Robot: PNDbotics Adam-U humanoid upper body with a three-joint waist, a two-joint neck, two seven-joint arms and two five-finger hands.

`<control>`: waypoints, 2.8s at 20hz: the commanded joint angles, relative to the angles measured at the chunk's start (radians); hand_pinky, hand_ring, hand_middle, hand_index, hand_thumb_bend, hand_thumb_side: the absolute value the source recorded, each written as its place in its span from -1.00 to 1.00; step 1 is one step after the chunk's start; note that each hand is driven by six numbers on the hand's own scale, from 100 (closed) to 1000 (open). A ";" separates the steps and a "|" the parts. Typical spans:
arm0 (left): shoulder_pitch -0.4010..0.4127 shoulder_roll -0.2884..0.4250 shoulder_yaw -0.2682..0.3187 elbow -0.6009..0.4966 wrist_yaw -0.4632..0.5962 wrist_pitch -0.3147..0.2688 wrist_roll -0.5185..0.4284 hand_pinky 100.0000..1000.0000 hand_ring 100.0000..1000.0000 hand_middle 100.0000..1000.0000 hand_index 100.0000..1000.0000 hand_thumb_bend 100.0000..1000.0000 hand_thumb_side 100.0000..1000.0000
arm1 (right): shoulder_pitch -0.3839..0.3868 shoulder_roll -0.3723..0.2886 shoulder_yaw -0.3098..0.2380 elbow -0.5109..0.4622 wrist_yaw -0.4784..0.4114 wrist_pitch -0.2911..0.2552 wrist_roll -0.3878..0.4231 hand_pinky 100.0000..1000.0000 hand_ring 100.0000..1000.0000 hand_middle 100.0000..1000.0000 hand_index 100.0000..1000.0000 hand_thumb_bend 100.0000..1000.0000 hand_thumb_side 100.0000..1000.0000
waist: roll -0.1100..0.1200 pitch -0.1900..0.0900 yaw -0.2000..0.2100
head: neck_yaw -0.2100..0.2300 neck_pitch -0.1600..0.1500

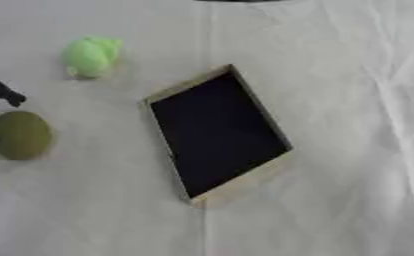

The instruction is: Pick up objects on the table and place them in the box.

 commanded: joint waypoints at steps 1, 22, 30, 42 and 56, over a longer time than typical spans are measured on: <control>-0.017 0.018 0.006 0.013 -0.033 0.011 0.003 0.82 0.70 0.47 0.89 -0.62 -0.50 | -0.004 -0.017 -0.007 -0.014 -0.008 0.002 0.004 0.76 0.67 0.20 0.48 -1.00 -0.05 | 0.002 -0.021 -0.001 | 0.004 -0.004; -0.041 -0.019 0.014 -0.003 -0.004 0.072 0.128 0.32 0.07 -0.17 0.31 -1.00 -0.71 | 0.008 -0.012 -0.011 -0.014 -0.012 0.010 0.010 0.76 0.67 0.19 0.48 -1.00 -0.06 | 0.001 -0.020 -0.005 | 0.005 -0.003; -0.055 -0.007 0.049 -0.100 0.063 0.053 0.194 0.21 -0.03 -0.20 0.26 -1.00 -0.76 | 0.013 -0.015 -0.013 -0.014 -0.016 0.011 0.008 0.76 0.67 0.20 0.48 -1.00 -0.06 | 0.002 -0.026 0.000 | 0.001 -0.001; -0.321 -0.194 -0.077 -0.169 0.185 0.021 0.163 0.12 -0.19 -0.35 0.17 -1.00 -0.75 | 0.012 -0.017 -0.006 -0.014 -0.023 0.013 0.010 0.76 0.68 0.20 0.49 -1.00 -0.05 | 0.005 -0.050 0.018 | -0.035 0.015; -0.403 -0.474 -0.173 -0.149 0.197 0.038 0.063 0.10 -0.22 -0.39 0.15 -1.00 -0.53 | 0.012 -0.013 -0.006 -0.014 -0.029 0.020 0.009 0.76 0.68 0.20 0.49 -1.00 -0.04 | 0.022 -0.070 0.028 | -0.071 0.031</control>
